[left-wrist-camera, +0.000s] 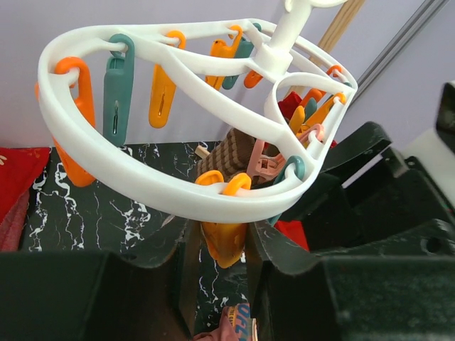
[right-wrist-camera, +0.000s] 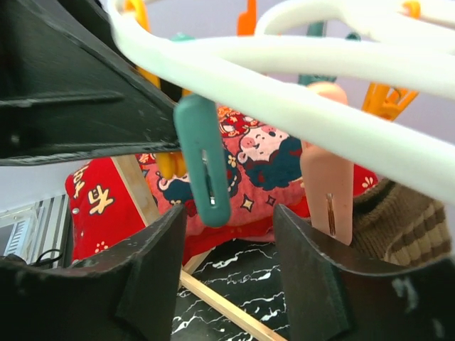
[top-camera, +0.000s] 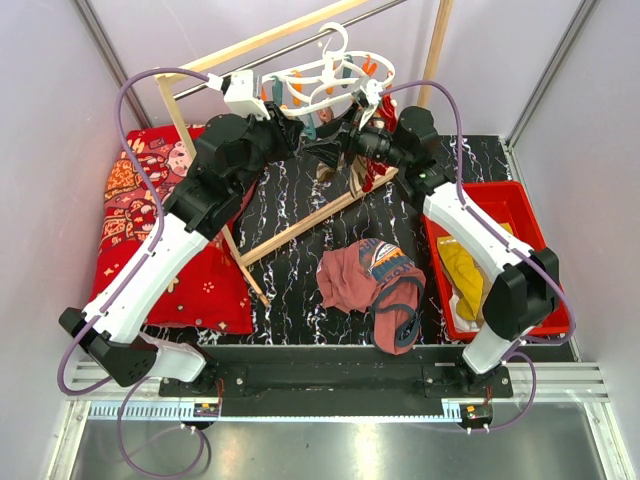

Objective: Clip the socks to the hanger
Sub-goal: Open the clamp at the hanger.

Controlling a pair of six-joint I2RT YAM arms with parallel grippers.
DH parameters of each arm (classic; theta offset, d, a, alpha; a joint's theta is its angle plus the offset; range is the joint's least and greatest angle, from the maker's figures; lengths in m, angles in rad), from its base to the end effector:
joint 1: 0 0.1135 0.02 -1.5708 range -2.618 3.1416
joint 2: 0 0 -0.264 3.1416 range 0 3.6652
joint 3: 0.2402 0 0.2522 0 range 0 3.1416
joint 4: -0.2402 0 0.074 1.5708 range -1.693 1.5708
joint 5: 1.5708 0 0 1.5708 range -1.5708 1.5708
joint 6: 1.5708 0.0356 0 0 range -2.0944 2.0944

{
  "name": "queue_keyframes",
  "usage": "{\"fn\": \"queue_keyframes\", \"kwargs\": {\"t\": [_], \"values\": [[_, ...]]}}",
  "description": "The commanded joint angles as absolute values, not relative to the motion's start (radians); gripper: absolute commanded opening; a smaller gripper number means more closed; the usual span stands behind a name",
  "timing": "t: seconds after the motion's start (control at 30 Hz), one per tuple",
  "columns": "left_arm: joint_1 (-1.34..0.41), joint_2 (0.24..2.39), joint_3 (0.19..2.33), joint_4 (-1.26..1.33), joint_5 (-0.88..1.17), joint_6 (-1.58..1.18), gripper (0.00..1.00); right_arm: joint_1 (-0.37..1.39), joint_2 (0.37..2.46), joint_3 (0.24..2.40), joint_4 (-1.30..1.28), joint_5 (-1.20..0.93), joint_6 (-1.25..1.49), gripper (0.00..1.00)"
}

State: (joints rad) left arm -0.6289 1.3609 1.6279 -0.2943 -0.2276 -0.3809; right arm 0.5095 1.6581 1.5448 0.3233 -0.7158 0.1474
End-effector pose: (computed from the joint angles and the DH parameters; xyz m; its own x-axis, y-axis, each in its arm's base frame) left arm 0.2425 -0.1665 0.4912 -0.1657 -0.3273 -0.9303 0.3545 0.8605 -0.3659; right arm 0.3307 0.2115 0.4294 0.0437 0.1513 -0.9875 -0.9450 0.3270 0.0083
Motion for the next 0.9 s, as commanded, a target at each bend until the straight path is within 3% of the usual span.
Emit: {"fn": "queue_keyframes", "kwargs": {"t": [0.0,0.13,0.4,0.57,0.73,0.77,0.87], "values": [[-0.640,1.325,1.643,-0.262,-0.187,-0.388,0.15,0.515,1.672,1.605,0.370,-0.709,0.143,0.57],[-0.640,1.325,1.643,-0.264,-0.192,-0.384,0.15,0.515,1.677,1.620,0.383,-0.741,0.156,0.48],[-0.640,1.325,1.644,-0.267,-0.204,-0.371,0.14,0.517,1.660,1.618,0.397,-0.764,0.175,0.43],[-0.640,1.322,1.646,-0.265,-0.206,-0.370,0.15,0.515,1.655,1.625,0.397,-0.769,0.184,0.27],[-0.640,1.307,1.643,-0.268,-0.221,-0.354,0.25,0.515,1.649,1.629,0.387,-0.764,0.209,0.00],[-0.640,1.299,1.643,-0.271,-0.228,-0.350,0.33,0.515,1.644,1.629,0.384,-0.762,0.209,0.00],[-0.640,1.276,1.637,-0.275,-0.244,-0.338,0.42,0.515,1.643,1.632,0.373,-0.756,0.221,0.00]]}}
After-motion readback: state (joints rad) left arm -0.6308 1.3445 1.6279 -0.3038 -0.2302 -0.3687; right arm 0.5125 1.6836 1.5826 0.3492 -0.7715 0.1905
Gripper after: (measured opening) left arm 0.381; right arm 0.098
